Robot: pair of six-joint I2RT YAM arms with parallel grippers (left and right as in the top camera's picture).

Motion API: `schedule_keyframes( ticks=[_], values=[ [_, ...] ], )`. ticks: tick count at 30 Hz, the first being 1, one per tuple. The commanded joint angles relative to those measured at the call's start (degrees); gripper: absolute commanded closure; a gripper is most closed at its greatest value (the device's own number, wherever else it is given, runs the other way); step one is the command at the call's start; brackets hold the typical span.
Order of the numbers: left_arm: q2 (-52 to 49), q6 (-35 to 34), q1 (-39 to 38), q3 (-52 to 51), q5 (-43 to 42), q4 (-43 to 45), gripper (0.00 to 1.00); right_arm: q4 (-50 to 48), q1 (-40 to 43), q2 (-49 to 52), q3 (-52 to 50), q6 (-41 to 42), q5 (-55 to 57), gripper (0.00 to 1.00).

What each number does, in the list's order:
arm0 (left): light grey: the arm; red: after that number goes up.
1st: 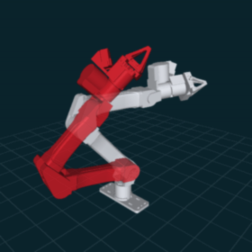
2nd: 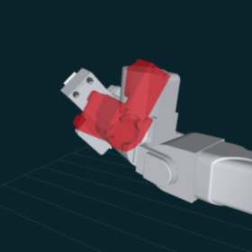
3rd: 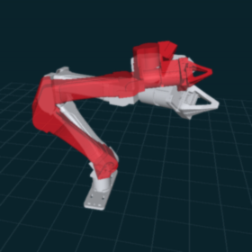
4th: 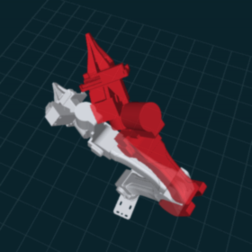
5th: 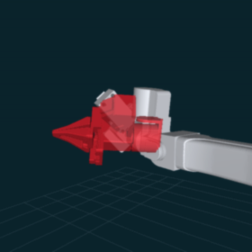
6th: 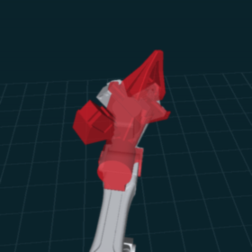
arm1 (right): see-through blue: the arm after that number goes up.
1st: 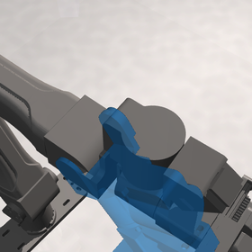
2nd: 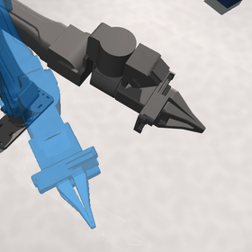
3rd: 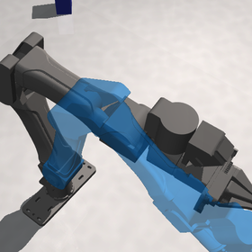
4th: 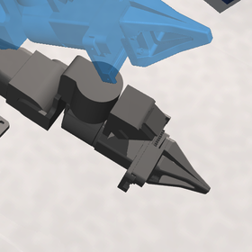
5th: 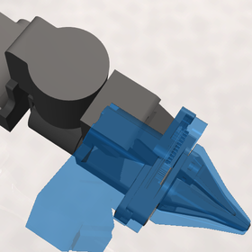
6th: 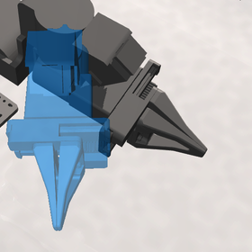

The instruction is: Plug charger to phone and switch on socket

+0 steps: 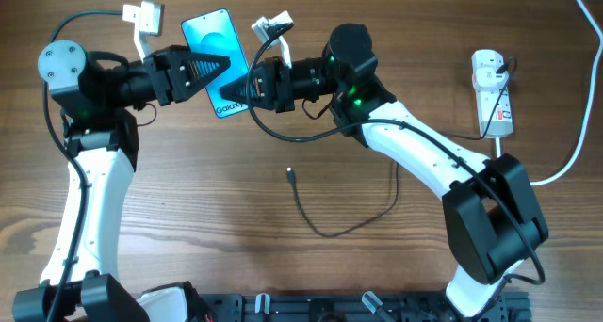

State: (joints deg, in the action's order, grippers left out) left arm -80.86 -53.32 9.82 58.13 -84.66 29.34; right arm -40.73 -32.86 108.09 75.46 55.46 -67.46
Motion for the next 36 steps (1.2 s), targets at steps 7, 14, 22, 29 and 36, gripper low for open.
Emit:
schedule_keyframes(
  ticks=[7,14,22,29,36],
  values=[
    [2.2,-1.2,-0.7,0.7,-5.7,0.4,0.73,0.7,0.8,0.8,0.0,1.6,7.0,0.96],
    [2.2,-1.2,-0.7,0.7,-5.7,-0.2,0.83,0.5,0.8,0.8,0.0,1.7,7.0,0.96],
    [2.2,-1.2,-0.7,0.7,-5.7,-0.5,0.96,0.5,0.9,0.8,0.0,1.5,2.9,0.92],
    [2.2,-0.7,-0.7,0.7,-5.7,-3.9,0.96,0.5,2.9,0.8,0.0,-0.2,-2.2,0.37],
    [2.1,9.5,-0.7,0.7,-5.6,-15.6,0.96,1.2,9.5,0.8,0.0,0.7,-11.8,0.27]
  ],
)
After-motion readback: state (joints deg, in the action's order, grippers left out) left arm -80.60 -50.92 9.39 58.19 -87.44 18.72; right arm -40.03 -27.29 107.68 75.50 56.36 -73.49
